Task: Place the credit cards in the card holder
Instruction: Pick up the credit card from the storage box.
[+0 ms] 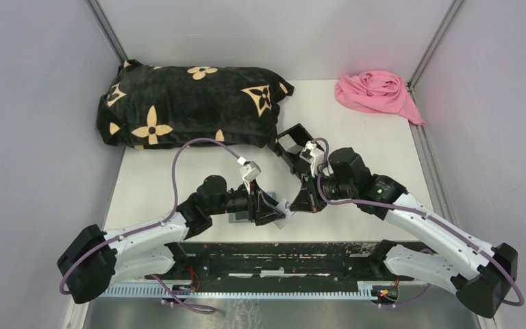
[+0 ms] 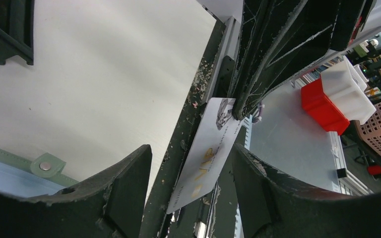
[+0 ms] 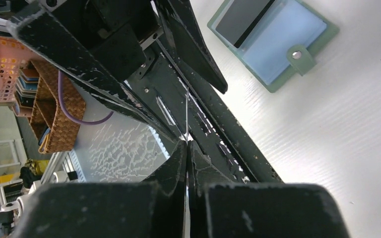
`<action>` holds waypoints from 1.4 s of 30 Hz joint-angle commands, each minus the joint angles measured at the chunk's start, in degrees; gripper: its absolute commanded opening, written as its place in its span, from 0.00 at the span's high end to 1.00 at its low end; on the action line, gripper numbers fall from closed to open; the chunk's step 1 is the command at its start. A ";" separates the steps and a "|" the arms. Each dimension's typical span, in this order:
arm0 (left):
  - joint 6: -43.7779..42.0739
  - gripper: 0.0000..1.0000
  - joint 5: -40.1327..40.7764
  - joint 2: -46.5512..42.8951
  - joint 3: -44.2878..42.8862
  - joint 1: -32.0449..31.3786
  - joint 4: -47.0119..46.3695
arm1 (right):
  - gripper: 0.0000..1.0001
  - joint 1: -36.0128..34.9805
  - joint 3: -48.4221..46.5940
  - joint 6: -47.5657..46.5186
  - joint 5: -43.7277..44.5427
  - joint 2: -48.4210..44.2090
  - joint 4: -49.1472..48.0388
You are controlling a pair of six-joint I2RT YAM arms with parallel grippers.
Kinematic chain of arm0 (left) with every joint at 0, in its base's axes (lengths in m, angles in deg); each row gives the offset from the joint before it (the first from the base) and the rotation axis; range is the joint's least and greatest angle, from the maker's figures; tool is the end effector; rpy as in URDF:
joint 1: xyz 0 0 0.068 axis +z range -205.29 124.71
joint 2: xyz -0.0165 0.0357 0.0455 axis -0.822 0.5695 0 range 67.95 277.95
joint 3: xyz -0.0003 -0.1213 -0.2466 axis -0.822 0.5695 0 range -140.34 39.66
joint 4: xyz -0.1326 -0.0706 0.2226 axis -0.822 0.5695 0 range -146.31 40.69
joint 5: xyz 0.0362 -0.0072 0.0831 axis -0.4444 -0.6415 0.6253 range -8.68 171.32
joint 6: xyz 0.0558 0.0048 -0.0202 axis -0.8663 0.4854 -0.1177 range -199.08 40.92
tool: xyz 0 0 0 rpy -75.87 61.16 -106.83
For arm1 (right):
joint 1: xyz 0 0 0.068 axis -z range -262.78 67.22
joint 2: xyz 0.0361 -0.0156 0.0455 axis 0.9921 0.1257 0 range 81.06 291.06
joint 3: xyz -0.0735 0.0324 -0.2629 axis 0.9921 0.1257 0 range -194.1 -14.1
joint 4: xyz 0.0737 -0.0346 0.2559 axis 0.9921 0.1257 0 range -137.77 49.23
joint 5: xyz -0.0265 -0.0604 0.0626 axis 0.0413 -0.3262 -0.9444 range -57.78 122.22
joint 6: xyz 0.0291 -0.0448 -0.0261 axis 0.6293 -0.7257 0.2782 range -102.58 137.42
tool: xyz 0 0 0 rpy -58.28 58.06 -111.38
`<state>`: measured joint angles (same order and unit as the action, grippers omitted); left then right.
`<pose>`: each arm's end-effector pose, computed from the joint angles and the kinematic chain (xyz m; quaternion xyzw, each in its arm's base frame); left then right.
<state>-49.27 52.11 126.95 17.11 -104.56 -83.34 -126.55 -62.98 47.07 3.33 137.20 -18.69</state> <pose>0.1354 -0.1899 0.2213 0.2855 0.6999 -0.5467 0.3601 0.1445 0.1675 0.2957 -0.2179 0.8437 0.4398 0.2174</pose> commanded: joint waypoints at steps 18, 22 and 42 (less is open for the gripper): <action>-2.08 0.61 -2.17 -4.48 2.39 0.16 -5.08 | 0.99 -0.09 -0.57 -0.56 -3.36 2.12 -3.86; -1.62 0.67 -2.85 -3.74 2.89 0.15 -5.87 | 0.99 -0.09 -0.81 -0.64 -3.03 2.48 -3.68; 1.58 0.97 23.75 -9.42 8.35 1.38 4.75 | 0.44 0.69 -2.03 -2.25 8.46 5.69 -5.26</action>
<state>-49.23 62.89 120.20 23.80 -103.82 -82.53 -126.11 -62.96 45.56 6.20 142.16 -20.41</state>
